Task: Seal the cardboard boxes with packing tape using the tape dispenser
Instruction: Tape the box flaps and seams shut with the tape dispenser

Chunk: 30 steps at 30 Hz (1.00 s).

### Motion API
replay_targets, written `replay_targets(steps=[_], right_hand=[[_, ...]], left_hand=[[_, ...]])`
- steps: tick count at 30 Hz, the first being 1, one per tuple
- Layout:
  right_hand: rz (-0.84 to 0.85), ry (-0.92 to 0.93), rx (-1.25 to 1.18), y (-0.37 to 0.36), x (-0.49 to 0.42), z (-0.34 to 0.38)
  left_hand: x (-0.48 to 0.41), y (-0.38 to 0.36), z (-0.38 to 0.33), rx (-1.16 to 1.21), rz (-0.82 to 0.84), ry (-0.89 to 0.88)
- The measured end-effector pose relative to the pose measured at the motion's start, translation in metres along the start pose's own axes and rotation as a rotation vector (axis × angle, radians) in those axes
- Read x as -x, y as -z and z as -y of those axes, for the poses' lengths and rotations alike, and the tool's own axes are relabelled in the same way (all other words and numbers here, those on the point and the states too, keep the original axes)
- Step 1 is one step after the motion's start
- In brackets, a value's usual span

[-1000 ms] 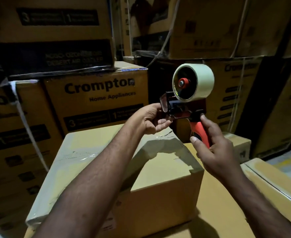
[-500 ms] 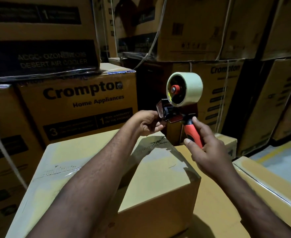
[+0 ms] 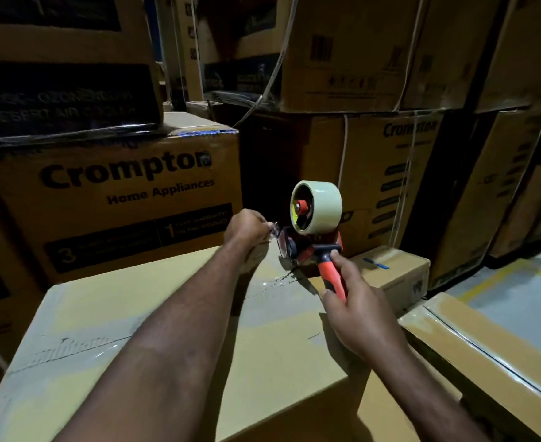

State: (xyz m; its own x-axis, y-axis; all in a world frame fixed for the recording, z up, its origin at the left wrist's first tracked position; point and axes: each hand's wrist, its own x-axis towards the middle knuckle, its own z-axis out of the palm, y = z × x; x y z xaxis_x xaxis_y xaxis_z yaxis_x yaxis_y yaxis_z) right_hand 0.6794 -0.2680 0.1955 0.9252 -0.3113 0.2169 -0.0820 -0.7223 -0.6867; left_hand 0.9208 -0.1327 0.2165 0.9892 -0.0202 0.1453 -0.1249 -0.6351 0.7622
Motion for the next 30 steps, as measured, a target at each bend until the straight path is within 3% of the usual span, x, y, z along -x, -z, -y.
replay_targets(steps=[4,13,18,30], right_hand=[[-0.017,-0.009,0.015,-0.001,0.0,0.0],[0.025,-0.034,0.065,-0.004,-0.01,0.009],[0.062,-0.029,0.104,0.001,-0.006,0.017],[0.067,-0.043,0.146,0.003,-0.005,0.02]], left_hand=[[-0.02,-0.006,0.007,0.115,0.082,0.05],[-0.041,-0.02,0.018,0.092,0.03,0.079],[-0.049,-0.022,0.026,0.023,-0.04,0.06],[-0.053,-0.03,0.029,-0.175,0.043,0.08]])
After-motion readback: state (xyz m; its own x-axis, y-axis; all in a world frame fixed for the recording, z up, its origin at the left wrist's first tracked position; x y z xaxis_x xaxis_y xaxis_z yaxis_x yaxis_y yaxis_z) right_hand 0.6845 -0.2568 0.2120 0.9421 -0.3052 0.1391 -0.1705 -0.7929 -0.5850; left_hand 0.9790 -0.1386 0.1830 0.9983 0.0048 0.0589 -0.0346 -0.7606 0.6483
